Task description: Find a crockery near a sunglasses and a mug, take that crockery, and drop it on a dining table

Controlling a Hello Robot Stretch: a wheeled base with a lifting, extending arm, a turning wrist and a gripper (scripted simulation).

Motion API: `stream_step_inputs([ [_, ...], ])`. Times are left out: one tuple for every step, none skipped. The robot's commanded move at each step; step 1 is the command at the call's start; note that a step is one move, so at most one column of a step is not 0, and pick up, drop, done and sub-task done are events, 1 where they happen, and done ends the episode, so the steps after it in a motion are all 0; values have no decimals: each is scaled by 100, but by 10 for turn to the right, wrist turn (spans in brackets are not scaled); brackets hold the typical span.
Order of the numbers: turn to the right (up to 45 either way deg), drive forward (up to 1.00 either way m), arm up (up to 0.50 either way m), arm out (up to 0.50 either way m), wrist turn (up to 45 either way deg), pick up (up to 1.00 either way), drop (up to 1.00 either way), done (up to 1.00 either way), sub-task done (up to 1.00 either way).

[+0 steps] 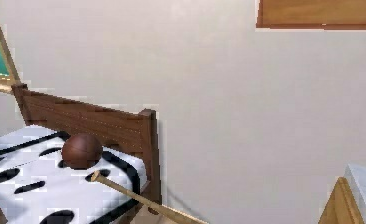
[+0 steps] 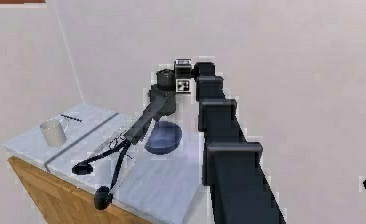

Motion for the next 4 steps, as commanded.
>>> stream_step_inputs([
  [0, 0, 0, 0, 450, 0, 0, 0, 0],
  [0, 0, 0, 0, 450, 0, 0, 0, 0],
  [0, 0, 0, 0, 240, 0, 0, 0, 0],
  [0, 0, -16, 0, 0, 0, 0, 0, 0],
])
